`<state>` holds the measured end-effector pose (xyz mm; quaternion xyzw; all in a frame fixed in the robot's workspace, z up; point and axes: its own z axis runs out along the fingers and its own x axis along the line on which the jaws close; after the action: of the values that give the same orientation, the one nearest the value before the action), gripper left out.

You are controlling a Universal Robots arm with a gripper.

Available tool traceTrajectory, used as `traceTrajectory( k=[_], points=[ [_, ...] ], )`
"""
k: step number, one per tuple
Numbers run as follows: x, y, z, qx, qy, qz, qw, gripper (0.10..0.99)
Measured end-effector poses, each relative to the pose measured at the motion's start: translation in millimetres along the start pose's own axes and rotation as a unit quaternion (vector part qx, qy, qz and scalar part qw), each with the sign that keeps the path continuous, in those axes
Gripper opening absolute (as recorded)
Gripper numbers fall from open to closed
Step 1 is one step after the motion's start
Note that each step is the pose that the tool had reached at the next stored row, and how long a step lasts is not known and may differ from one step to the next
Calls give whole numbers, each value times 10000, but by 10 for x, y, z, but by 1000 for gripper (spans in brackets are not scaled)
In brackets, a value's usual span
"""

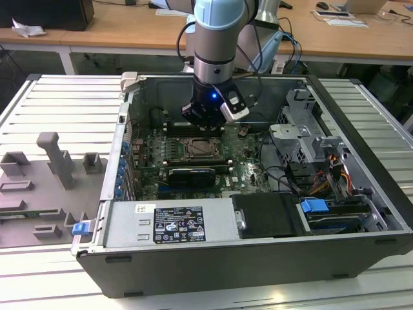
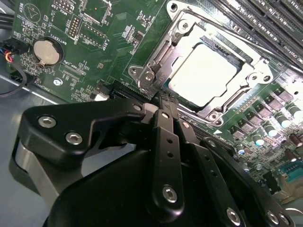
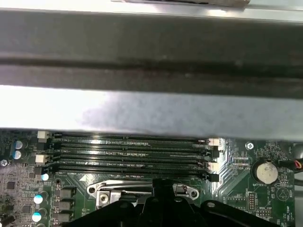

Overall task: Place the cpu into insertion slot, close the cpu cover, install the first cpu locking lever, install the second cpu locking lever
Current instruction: 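Install the second cpu locking lever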

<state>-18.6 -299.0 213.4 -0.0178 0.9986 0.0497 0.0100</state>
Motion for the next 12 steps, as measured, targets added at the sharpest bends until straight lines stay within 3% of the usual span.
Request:
traceTrajectory(
  k=[5, 8, 10, 12],
  points=[
    [-4, 18, -182, 3, 0, 0, 10000, 106],
    [-8, 33, -334, 8, 0, 0, 10000, 106],
    [-8, 19, -347, 8, 0, -1, 10000, 106],
    [-5, -39, -353, 8, 0, 0, 10000, 106]
  ],
)
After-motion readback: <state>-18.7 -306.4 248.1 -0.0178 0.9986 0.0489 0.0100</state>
